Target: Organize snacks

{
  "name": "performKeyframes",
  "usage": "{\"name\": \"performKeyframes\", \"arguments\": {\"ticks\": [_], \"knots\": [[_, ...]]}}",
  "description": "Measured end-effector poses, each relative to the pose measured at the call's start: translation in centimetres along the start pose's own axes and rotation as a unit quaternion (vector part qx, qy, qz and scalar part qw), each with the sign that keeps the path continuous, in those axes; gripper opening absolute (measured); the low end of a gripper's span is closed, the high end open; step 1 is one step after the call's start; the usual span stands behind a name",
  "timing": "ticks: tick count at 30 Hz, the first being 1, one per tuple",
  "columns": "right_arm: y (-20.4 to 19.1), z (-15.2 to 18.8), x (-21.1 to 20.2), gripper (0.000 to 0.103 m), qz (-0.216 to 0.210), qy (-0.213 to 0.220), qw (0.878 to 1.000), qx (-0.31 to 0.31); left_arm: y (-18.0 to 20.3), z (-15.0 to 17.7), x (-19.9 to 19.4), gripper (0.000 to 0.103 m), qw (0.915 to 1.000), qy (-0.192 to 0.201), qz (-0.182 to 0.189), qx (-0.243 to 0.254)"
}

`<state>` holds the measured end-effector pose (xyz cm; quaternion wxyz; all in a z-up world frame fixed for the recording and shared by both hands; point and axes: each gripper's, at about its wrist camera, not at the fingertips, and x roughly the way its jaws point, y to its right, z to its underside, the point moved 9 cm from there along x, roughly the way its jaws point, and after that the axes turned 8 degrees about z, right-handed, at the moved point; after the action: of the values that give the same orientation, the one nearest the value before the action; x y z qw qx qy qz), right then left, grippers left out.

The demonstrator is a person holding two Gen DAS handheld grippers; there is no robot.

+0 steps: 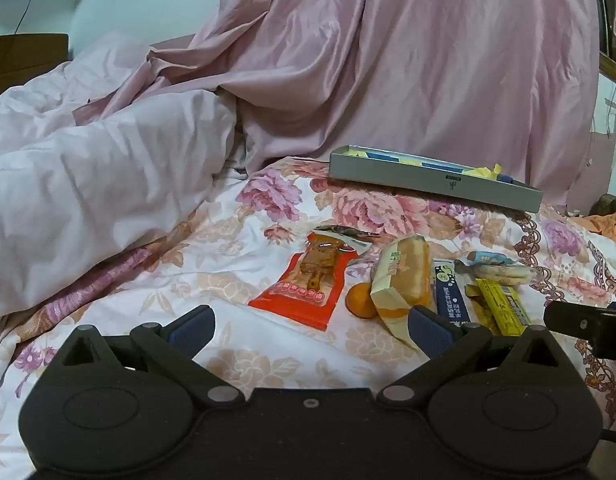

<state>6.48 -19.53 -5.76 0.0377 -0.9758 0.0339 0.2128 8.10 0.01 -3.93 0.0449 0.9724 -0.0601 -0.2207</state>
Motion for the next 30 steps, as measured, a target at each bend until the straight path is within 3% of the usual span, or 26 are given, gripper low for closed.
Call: {"name": "performKeyframes", "arguments": {"ticks": [30], "knots": [[-0.25, 0.16, -0.58, 0.103, -0.001, -0.004, 1.0, 0.005, 0.02, 0.0, -0.01, 0.102, 1.0, 0.001, 0.001, -0.001]]}}
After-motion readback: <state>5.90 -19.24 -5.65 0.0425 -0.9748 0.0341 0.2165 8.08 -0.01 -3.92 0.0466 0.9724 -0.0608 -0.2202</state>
